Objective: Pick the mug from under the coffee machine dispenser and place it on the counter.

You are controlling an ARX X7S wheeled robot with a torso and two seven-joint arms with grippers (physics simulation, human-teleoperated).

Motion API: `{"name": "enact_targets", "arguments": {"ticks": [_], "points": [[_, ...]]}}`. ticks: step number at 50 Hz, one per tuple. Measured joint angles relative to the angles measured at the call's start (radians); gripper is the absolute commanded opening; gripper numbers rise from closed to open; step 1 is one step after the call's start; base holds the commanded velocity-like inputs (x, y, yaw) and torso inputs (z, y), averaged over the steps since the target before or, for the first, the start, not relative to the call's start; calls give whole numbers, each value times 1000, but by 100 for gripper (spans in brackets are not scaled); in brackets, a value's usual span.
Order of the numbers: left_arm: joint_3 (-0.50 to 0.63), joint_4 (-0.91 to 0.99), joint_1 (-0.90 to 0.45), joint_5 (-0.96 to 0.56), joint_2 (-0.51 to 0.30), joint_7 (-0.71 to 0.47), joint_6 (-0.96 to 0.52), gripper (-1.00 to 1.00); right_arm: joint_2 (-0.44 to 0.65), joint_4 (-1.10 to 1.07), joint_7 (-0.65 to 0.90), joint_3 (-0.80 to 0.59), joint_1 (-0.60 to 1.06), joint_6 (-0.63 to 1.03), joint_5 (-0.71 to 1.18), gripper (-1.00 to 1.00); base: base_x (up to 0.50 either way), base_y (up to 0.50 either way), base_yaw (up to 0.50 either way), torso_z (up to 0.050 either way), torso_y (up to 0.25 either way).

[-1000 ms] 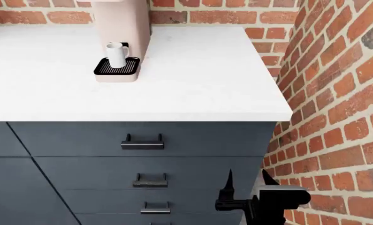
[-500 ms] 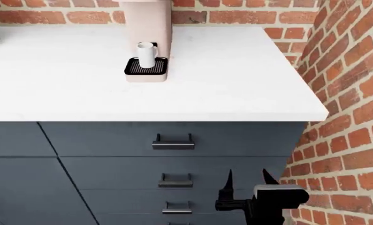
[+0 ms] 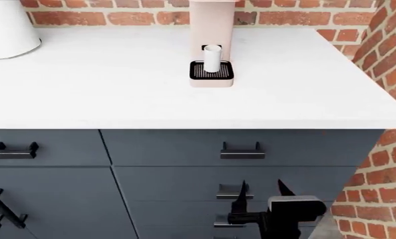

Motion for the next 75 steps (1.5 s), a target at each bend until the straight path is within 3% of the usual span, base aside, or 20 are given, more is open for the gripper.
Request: {"name": "enact_targets", "arguments": {"ticks": [14, 19, 24, 31, 39, 46, 53, 63, 75], "points": [[15, -7, -5, 11, -10, -11, 2, 100, 13, -111, 24, -10, -19, 75, 15, 100, 0, 26, 0, 0, 0], [18, -8, -6, 14, -12, -15, 1, 100, 29, -340, 60, 1, -11, 265, 30, 100, 0, 0, 0, 0, 0], [20, -9, -5, 15, -14, -17, 3, 100, 45, -605, 112, 19, 76, 559, 65, 100, 0, 0, 0, 0, 0], [22, -10, -6, 16, -16, -20, 5, 100, 136, -829, 444, 90, 338, 944, 465, 100, 0, 0, 0, 0, 0], [26, -13, -9, 19, -19, -22, 5, 100, 214, -810, 932, 112, 724, 1214, 1073, 100, 0, 0, 0, 0, 0], [29, -14, -11, 21, -20, -24, 5, 100, 261, -694, 1144, 17, 991, 1297, 1336, 100, 0, 0, 0, 0, 0], [29, -12, -9, 22, -21, -25, 8, 100, 257, -607, 1177, -67, 1118, 1330, 1387, 100, 0, 0, 0, 0, 0], [27, -10, -5, 23, -22, -28, 12, 100, 243, -544, 1086, -132, 1125, 1272, 1324, 100, 25, 3, 0, 0, 0], [26, -12, 1, 23, -22, -29, 21, 100, 240, -530, 966, -170, 1072, 1182, 1242, 100, 446, 79, 0, 0, 0]]}}
